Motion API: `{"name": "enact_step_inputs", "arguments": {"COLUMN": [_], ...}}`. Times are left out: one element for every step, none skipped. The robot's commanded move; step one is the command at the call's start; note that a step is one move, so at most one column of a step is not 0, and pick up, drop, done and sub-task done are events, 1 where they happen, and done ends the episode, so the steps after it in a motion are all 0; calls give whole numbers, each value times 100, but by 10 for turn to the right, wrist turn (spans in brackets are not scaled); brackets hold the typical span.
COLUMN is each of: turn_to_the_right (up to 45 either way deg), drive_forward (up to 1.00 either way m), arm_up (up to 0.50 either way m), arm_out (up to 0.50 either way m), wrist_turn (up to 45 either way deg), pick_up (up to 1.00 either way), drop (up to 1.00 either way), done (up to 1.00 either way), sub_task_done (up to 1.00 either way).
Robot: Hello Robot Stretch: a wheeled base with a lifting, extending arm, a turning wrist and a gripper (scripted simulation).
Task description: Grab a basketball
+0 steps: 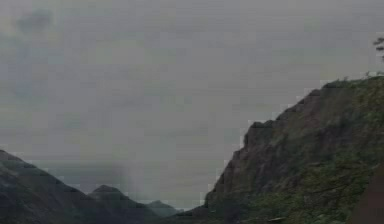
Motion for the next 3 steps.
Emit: {"name": "enact_step_inputs", "arguments": {"turn_to_the_right": [0,0,0], "drive_forward": [0,0,0], "arm_up": [0,0,0], "arm_out": [0,2,0], "wrist_turn": [180,0,120], "pick_up": [0,0,0], "drop": [0,0,0], "done": [0,0,0], "sub_task_done": [0,0,0]}}
